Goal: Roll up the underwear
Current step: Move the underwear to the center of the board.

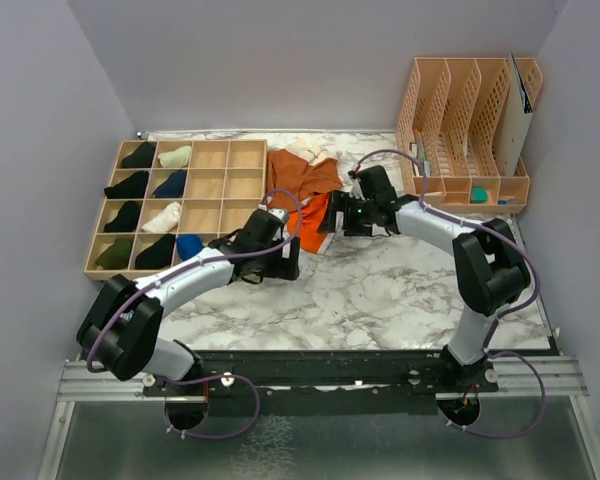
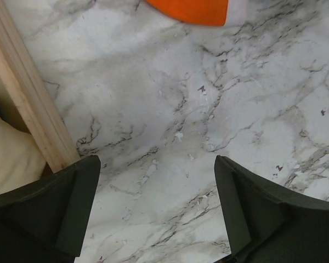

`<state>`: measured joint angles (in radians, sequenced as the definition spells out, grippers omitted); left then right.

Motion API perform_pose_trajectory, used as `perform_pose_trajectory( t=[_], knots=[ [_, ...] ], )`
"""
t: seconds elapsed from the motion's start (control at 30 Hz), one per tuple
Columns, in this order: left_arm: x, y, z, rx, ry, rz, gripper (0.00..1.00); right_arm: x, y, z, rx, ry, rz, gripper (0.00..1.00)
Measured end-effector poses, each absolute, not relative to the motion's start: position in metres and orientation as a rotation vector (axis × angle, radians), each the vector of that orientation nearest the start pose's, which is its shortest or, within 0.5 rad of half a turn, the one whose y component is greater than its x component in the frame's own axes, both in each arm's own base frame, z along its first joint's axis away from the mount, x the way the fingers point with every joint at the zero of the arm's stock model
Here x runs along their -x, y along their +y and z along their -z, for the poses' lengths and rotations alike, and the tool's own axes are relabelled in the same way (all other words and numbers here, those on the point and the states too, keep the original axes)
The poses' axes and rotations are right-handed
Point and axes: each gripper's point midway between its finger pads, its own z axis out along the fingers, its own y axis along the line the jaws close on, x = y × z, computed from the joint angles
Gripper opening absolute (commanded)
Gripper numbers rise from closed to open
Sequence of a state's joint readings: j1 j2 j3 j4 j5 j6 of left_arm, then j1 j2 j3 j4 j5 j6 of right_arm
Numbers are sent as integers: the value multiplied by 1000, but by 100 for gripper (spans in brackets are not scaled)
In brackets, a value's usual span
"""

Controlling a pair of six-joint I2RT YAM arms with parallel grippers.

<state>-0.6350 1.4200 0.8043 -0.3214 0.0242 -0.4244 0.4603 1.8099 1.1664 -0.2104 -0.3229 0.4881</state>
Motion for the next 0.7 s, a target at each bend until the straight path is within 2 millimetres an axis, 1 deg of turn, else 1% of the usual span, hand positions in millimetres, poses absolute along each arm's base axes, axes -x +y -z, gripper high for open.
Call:
perform_pose_trajectory(
  t=[0.03,0.1,0.13,0.17,0.2,0.27,0.33,0.37,0.4,0.43,0.5,0.53,0.6,0.63,0.7],
  knots=[
    [-254,-215,-62,-281,2550,470,91,-363,265,-72,123,2527,-787,83],
    [-259,-217,-75,-275,2505,513,89,-369,271,-73,123,2528,-758,78],
    [-262,-220,-88,-264,2460,551,88,-373,274,-73,122,2528,-742,76],
    [-264,-222,-93,-260,2441,568,88,-378,277,-71,120,2529,-722,74],
    [-267,-222,-111,-243,2386,598,86,-381,279,-67,115,2535,-701,71],
    [-269,-224,-133,-217,2318,640,84,-381,278,-54,108,2561,-668,68],
    [-268,-224,-151,-194,2267,671,83,-374,277,-37,104,2612,-632,66],
    [-268,-223,-159,-182,2244,682,83,-373,276,-32,93,2625,-614,62],
    [-267,-222,-169,-169,2214,694,83,-375,276,-34,91,2617,-601,59],
    [-266,-221,-176,-162,2194,701,83,-375,276,-33,90,2614,-577,54],
    [-265,-219,-186,-150,2164,714,82,-373,276,-29,92,2617,-545,38],
    [-264,-218,-189,-146,2156,718,82,-372,276,-28,97,2615,-534,32],
    [-262,-218,-191,-137,2153,725,82,-370,276,-25,107,2619,-512,16],
    [-262,-217,-191,-133,2157,725,82,-370,275,-24,114,2619,-505,10],
    [-261,-217,-190,-131,2164,724,82,-370,274,-23,130,2622,-496,2]
  ],
)
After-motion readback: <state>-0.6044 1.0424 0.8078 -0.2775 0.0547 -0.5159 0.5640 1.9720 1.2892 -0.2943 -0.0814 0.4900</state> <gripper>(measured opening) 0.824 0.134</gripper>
